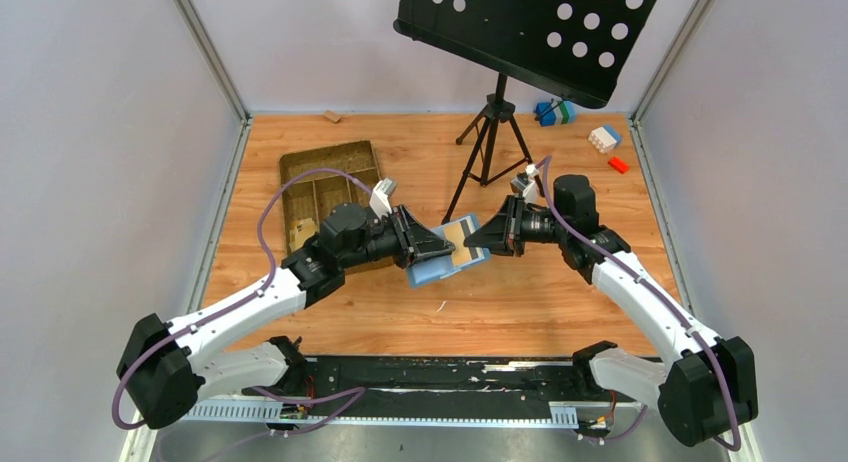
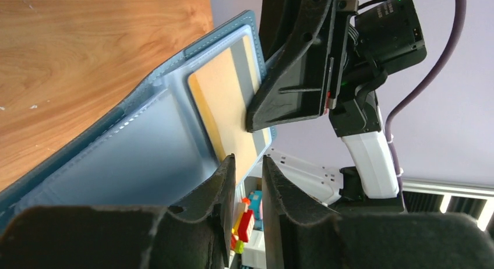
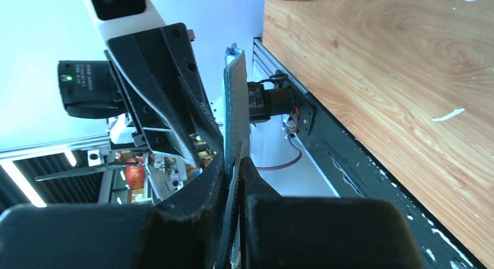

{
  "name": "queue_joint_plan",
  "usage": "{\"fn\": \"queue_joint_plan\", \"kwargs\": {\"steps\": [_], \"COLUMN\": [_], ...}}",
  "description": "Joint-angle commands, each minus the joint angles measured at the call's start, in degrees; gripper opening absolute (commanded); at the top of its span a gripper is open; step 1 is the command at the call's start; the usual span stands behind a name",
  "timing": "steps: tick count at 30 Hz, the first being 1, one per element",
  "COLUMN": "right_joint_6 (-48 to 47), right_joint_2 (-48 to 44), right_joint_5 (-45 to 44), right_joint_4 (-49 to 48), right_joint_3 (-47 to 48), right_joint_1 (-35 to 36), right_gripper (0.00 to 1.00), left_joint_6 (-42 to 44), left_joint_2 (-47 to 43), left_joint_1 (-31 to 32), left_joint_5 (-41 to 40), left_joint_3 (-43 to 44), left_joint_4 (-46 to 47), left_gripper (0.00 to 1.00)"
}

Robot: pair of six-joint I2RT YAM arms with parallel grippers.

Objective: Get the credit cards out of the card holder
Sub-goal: Remove the credit card from the card holder.

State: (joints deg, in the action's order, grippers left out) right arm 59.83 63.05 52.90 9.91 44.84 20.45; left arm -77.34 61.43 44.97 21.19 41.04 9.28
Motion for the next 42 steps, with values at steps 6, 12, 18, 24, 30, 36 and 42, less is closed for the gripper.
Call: {"fn": "queue_joint_plan", "kwargs": {"steps": [6,12,18,24,30,36,42], "right_joint_6": [4.83,6.92,9.09,13.87,14.12,12.88,13.95], "right_joint_2": [-0.22,-0.25,-0.85,-1.4,-1.52,-1.3,-1.18], "right_joint_5": [1.62,1.77,1.23,2.01,2.63,2.39,2.19], "right_joint_4": [-6.84,-9.38,-12.03,-18.06,-18.68,-16.73,-17.42], "right_joint_3": [1.74,1.57,0.8,-2.5,-3.11,-2.22,-2.54], "right_joint_1": [0.3,0.46,1.71,2.06,2.06,1.41,0.56], "right_gripper": [0.0,0.0,0.0,0.0,0.04,0.15,0.14], "left_joint_6": [-0.32,-2.85,-4.37,-6.73,-5.72,-2.52,-3.94], "left_joint_2": [-1.5,-1.65,-0.79,1.47,1.59,0.41,-3.23], "left_joint_1": [0.21,0.21,0.29,0.38,0.38,0.29,-0.61], "left_joint_5": [-0.19,1.62,1.77,2.97,2.22,1.02,0.74], "left_joint_3": [0.08,-1.43,-1.29,-2.07,-1.55,-0.12,-3.96], "left_joint_4": [-5.23,-4.52,-0.56,6.1,4.51,-2.65,-1.43], "left_gripper": [0.33,0.37,0.32,0.18,0.03,0.0,0.0]}}
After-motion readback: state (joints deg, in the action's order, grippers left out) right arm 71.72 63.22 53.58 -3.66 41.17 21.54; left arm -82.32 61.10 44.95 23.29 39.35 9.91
